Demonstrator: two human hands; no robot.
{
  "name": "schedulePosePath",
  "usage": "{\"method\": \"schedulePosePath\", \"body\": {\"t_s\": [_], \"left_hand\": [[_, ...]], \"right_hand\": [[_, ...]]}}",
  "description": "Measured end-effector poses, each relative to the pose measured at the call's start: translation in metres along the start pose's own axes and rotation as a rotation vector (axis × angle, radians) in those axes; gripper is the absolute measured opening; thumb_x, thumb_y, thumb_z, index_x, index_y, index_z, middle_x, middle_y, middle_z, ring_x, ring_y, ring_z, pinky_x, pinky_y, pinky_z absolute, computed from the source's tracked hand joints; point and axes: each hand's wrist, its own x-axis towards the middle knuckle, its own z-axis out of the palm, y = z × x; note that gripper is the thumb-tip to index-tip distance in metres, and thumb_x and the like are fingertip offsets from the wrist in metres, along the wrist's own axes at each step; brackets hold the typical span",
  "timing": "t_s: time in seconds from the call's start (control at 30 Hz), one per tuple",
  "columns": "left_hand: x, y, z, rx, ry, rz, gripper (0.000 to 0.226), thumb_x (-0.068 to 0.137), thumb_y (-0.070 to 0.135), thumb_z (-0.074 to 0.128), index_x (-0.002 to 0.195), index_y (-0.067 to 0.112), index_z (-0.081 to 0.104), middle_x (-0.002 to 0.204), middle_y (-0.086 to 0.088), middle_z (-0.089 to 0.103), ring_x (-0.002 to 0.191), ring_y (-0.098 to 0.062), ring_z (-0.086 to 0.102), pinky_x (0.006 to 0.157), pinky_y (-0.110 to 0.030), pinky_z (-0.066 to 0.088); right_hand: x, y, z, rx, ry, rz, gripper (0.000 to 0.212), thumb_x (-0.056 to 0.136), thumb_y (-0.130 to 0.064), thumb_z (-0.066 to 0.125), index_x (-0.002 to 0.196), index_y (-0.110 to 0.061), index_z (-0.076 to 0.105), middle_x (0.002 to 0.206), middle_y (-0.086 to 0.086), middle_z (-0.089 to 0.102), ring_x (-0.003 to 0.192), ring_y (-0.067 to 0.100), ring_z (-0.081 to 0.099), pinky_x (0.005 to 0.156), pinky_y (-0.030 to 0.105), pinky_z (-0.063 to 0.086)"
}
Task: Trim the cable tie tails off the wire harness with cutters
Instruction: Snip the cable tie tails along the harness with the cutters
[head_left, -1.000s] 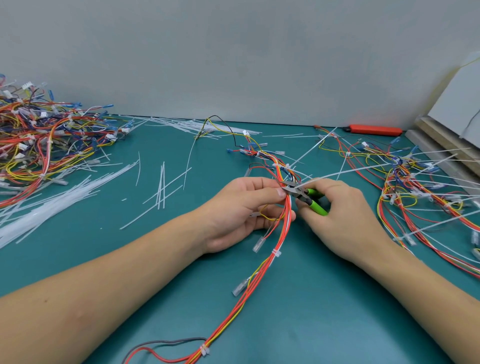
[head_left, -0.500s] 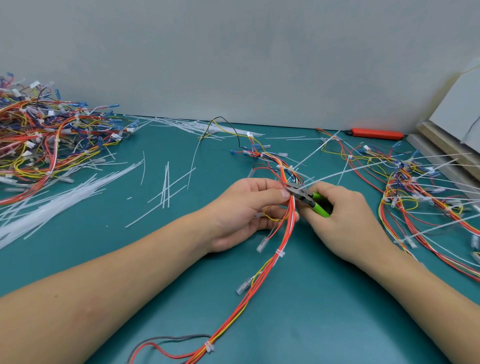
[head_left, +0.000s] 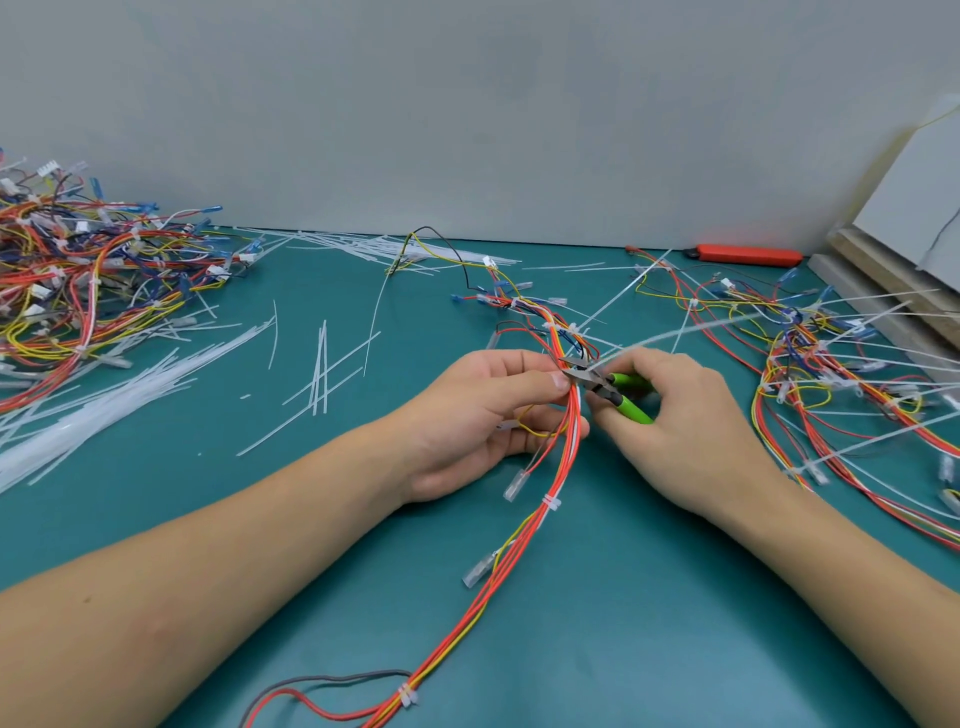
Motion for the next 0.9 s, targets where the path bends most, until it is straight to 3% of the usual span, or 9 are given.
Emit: {"method": "schedulePosePath", "body": {"t_s": [0.1,0.23,0.33,0.43,0.5,0.63,0.8,0.9], "left_hand": [[-0.0005,-0.0002,0.0000,0.001,-0.006,0.003,0.008,0.098,0.008,0.058,0.094,0.011,0.064,0.076,-0.002,0.068,0.073,-0.018,0.073,0.072,-0.026,0.056],[-0.0008,0.0003,0.0009,-0.003,-0.006,-0.001,0.012,0.099,0.008,0.057,0.093,0.012,0.066,0.076,-0.002,0.069,0.073,-0.018,0.072,0.072,-0.026,0.056],[-0.0014,0.0009,0.0010,0.001,-0.007,-0.003,0.017,0.099,0.007,0.057,0.090,0.014,0.068,0.076,-0.001,0.069,0.074,-0.018,0.072,0.072,-0.025,0.056],[-0.0019,0.0006,0.0010,0.012,-0.012,-0.001,0.012,0.100,0.007,0.056,0.095,0.012,0.066,0.076,0.001,0.071,0.074,-0.017,0.072,0.073,-0.026,0.056],[-0.0020,0.0006,0.0007,0.012,-0.012,0.000,0.010,0.100,0.007,0.055,0.098,0.011,0.064,0.076,0.001,0.071,0.074,-0.016,0.072,0.073,-0.025,0.056],[-0.0015,0.0011,0.0003,0.027,-0.027,0.003,0.013,0.101,0.006,0.053,0.097,0.011,0.065,0.076,0.002,0.073,0.073,-0.014,0.072,0.074,-0.025,0.056],[-0.0005,-0.0001,-0.0002,0.030,-0.015,0.005,0.011,0.100,0.006,0.054,0.098,0.010,0.064,0.076,0.001,0.071,0.073,-0.016,0.072,0.078,-0.029,0.057],[-0.0002,-0.0005,0.0001,0.025,-0.006,0.009,0.008,0.099,0.006,0.055,0.099,0.009,0.063,0.076,0.000,0.069,0.071,-0.015,0.071,0.094,-0.043,0.052]], "right_hand": [[-0.0005,-0.0001,-0.0003,0.009,-0.026,0.014,0.028,0.088,-0.026,0.069,0.066,-0.016,0.055,0.054,0.000,0.044,0.056,0.020,0.040,0.055,0.038,0.039],[0.0005,-0.0010,-0.0006,-0.034,-0.067,0.018,0.031,0.091,-0.030,0.064,0.068,-0.012,0.055,0.052,0.004,0.042,0.057,0.029,0.042,0.053,0.043,0.041],[-0.0010,0.0002,-0.0002,0.001,-0.061,0.014,0.030,0.092,-0.030,0.065,0.068,-0.014,0.055,0.052,0.001,0.042,0.056,0.027,0.041,0.053,0.040,0.039],[-0.0018,0.0004,0.0002,0.035,-0.018,-0.022,0.018,0.089,-0.024,0.070,0.073,-0.018,0.063,0.059,-0.004,0.051,0.060,0.018,0.046,0.059,0.038,0.041],[-0.0015,-0.0014,0.0000,0.006,-0.002,-0.051,0.005,0.087,-0.020,0.073,0.084,-0.023,0.071,0.072,-0.008,0.063,0.076,0.016,0.055,0.071,0.038,0.048],[-0.0026,-0.0025,-0.0001,0.006,-0.008,-0.032,0.023,0.086,-0.023,0.074,0.106,-0.034,0.074,0.101,-0.018,0.070,0.104,0.018,0.059,0.093,0.038,0.047],[-0.0019,-0.0026,-0.0006,0.002,-0.003,-0.023,0.027,0.086,-0.022,0.074,0.109,-0.035,0.072,0.106,-0.015,0.070,0.107,0.018,0.059,0.097,0.038,0.047],[-0.0018,-0.0040,-0.0017,0.005,-0.019,-0.022,0.025,0.086,-0.019,0.074,0.107,-0.032,0.073,0.100,-0.013,0.071,0.101,0.021,0.061,0.094,0.042,0.049]]}}
